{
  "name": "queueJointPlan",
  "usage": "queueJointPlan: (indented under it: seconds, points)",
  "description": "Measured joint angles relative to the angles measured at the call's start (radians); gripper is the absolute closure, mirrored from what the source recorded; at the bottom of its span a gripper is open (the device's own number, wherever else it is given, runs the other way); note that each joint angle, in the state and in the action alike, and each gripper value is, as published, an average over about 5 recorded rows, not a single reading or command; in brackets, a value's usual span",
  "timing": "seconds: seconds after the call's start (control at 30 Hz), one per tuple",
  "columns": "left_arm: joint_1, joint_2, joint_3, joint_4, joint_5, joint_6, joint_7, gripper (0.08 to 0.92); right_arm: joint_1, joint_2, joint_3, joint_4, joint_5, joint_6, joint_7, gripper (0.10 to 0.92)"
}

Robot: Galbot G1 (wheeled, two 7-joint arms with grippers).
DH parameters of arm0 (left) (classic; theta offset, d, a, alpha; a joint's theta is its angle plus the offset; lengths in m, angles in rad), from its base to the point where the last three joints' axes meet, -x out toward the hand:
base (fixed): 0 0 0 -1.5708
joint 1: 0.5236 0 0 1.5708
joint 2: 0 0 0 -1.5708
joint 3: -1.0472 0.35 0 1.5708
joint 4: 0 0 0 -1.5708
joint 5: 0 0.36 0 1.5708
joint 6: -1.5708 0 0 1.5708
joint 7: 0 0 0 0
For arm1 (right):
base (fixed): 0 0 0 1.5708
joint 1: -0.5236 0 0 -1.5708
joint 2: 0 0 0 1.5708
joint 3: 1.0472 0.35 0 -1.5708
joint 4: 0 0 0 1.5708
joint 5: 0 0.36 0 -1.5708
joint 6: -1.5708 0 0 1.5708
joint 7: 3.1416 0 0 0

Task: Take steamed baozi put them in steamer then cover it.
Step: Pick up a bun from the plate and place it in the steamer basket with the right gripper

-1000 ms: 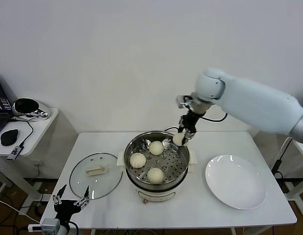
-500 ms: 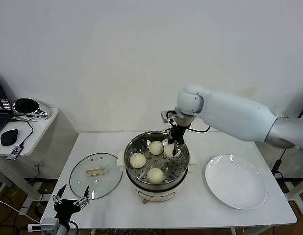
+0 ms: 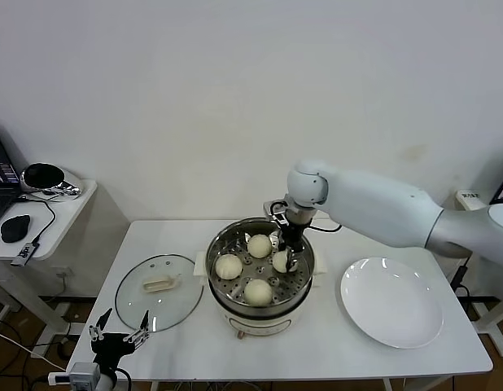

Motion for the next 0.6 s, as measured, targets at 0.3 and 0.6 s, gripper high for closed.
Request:
queueJointPlan:
  seconds: [0.3,0.6]
  points:
    - [-0.007,-0.006,0.007,-0.002,0.000,0.004,0.004,0.177,0.013,-0.033,0.014,0.031,0.017,-0.004,-0.002,0.211]
    - [-0.001,-0.006,0.010,-0.009,0.002,0.006,0.005,0.177,0.031,-0.136,0.083,0.092,0.052,0.008,0.012,0.203]
